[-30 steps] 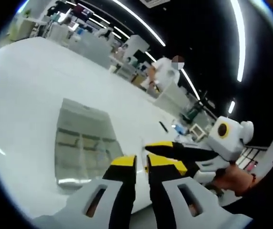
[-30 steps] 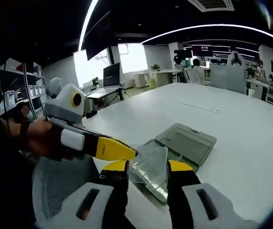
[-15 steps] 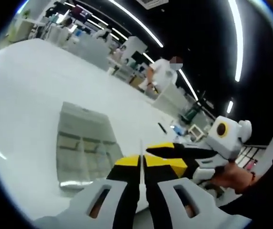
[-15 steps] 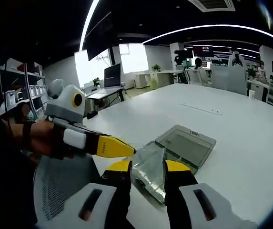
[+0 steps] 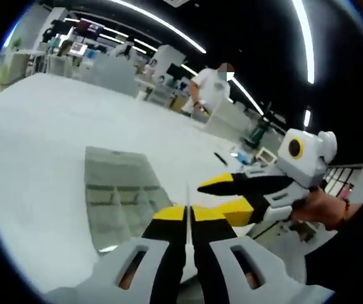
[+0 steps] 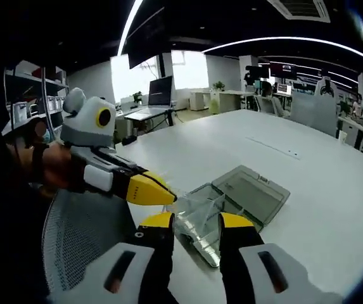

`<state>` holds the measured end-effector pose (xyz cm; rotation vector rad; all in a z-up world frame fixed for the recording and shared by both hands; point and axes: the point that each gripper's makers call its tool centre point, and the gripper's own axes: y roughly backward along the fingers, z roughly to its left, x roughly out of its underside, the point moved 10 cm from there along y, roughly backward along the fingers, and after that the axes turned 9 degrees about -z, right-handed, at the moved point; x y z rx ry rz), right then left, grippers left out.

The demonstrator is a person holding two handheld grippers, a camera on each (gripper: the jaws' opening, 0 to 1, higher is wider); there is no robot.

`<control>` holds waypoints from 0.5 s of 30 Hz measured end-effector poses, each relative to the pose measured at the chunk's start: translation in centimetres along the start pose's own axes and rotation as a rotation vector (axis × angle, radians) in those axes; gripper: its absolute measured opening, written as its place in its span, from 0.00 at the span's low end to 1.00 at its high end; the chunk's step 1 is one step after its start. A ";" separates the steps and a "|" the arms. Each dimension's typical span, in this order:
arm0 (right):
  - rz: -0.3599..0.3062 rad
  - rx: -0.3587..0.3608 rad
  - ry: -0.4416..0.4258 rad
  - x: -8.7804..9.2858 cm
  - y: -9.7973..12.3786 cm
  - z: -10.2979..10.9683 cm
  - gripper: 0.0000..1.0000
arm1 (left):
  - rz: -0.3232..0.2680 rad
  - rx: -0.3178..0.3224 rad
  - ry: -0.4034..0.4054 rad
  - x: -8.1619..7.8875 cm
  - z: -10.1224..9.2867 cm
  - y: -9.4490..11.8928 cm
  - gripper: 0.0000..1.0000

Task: Insert the divider into the dual guide fixture by aligning both edges with the guide slots and pushing it downward to the bottom, including one-sided entry, uneven engagement, binding, and posture correction.

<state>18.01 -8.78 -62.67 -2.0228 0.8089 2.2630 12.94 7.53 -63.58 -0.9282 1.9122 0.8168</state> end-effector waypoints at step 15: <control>0.102 -0.078 0.204 -0.9 -0.2 1.1 0.22 | 0.068 0.089 -0.162 0.3 -1.0 1.2 0.00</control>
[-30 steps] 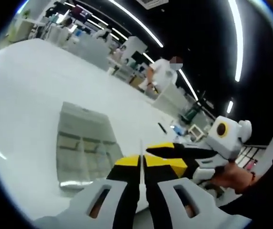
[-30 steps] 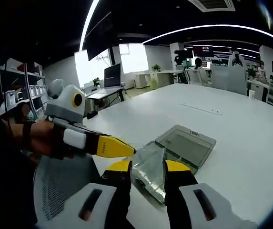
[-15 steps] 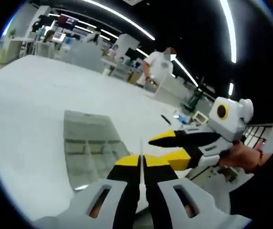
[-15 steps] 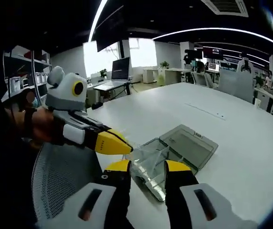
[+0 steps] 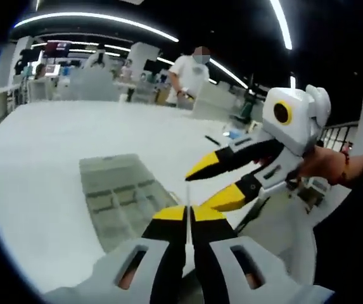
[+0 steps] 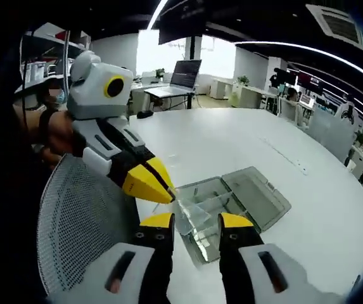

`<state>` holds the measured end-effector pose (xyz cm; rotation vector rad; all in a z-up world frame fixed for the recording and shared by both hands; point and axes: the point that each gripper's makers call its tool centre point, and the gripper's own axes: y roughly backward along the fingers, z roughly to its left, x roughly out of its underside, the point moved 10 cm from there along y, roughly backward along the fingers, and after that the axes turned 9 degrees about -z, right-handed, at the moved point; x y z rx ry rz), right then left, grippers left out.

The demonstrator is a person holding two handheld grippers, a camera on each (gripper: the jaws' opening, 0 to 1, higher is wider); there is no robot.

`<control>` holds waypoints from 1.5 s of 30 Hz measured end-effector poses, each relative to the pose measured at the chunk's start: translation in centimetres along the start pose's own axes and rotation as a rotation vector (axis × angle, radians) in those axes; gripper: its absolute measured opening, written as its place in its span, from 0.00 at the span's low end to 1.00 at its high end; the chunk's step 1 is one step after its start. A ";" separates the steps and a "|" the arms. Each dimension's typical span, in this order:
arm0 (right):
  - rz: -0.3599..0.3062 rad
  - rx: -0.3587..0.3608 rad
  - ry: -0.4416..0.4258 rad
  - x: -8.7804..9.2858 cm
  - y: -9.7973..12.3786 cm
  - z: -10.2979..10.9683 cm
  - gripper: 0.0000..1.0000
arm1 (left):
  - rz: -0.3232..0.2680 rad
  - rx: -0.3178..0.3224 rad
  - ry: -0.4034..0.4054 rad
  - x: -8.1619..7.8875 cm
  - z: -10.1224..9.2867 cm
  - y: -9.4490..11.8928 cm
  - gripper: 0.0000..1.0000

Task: Insert the divider into the dual guide fixture by aligning both edges with the guide slots and pushing it downward to the bottom, including one-sided entry, uneven engagement, binding, and posture correction.

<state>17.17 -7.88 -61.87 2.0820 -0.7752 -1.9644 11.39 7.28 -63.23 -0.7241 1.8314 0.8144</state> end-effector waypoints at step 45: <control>0.112 -0.321 0.165 -1.9 0.1 1.9 0.00 | -0.039 0.200 -0.223 -0.1 0.0 2.2 0.04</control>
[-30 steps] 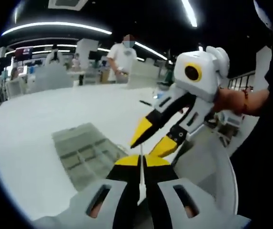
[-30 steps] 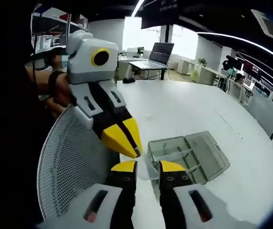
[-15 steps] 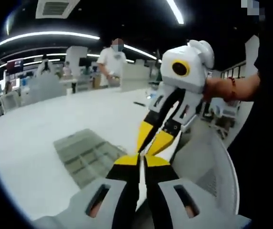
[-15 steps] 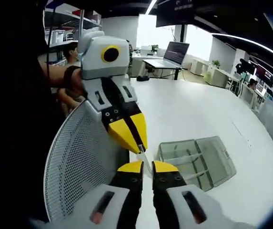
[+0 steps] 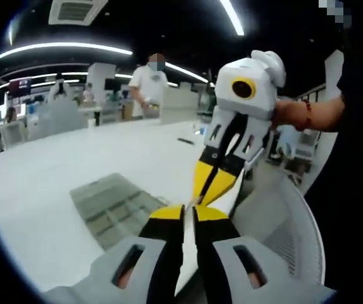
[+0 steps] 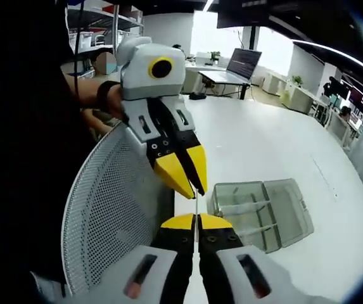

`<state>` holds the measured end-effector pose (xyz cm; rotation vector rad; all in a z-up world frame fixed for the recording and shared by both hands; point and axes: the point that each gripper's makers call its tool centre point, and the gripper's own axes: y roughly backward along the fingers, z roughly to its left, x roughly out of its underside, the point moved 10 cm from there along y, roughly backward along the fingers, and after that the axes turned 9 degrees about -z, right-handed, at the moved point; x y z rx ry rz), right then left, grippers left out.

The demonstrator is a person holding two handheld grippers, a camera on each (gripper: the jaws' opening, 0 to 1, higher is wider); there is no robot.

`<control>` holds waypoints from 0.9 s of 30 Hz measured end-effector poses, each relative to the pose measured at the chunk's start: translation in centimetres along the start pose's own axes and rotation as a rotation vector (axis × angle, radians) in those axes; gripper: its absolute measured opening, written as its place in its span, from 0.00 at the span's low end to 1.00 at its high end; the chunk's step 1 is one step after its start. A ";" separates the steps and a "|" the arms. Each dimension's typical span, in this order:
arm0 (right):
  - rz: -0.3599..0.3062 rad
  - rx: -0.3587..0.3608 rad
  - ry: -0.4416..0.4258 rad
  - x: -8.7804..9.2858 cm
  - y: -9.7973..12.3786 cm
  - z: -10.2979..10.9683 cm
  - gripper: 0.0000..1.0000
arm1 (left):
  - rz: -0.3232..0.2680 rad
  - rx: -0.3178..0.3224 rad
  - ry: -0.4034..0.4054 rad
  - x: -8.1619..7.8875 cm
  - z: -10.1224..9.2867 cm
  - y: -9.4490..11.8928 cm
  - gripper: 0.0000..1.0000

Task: Insert the divider into the dual guide fixture by aligning both edges with the guide slots and pushing it downward to the bottom, including one-sided entry, uneven engagement, binding, and posture correction.

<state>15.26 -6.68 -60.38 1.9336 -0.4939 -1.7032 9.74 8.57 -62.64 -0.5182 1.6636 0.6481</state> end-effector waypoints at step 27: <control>0.175 0.023 0.015 0.4 1.1 -5.4 0.00 | 0.000 -0.123 0.069 0.9 2.4 -0.6 0.33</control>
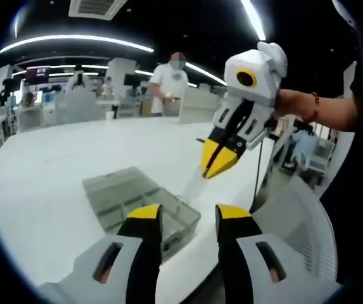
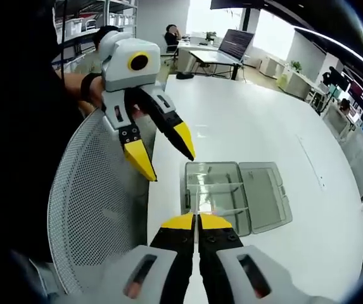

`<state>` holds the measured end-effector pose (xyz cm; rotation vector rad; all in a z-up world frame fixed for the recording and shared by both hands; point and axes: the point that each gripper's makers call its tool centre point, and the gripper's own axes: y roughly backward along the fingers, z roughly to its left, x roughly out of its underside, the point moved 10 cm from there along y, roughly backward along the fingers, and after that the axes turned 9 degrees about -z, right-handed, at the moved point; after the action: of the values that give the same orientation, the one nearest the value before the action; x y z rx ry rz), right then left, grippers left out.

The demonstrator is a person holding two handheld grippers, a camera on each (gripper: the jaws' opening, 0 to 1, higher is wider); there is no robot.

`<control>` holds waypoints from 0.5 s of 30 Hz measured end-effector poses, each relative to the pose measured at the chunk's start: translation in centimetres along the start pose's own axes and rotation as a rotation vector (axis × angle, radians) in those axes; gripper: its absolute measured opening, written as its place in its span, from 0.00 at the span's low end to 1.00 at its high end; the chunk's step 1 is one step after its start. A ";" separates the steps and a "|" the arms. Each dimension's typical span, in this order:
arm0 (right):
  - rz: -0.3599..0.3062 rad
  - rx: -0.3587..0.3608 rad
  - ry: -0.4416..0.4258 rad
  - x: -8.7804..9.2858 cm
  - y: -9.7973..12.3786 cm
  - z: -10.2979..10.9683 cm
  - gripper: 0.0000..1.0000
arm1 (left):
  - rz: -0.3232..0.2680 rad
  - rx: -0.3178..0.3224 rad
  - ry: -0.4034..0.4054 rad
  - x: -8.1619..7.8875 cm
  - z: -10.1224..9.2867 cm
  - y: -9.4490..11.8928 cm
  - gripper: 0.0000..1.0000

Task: Insert the divider into the dual guide fixture by aligning both edges with the guide slots and pushing it downward to the bottom, including one-sided entry, uneven engagement, binding, and posture correction.

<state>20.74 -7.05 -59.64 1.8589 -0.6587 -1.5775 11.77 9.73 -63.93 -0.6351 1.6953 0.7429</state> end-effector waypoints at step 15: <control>0.119 -0.034 0.054 0.2 -1.4 -2.1 0.00 | 0.003 -0.022 0.003 0.3 0.7 0.4 0.43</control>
<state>22.87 -5.95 -60.57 1.7969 -0.7004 -1.4495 11.85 10.49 -64.33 -0.6498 1.6927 0.7639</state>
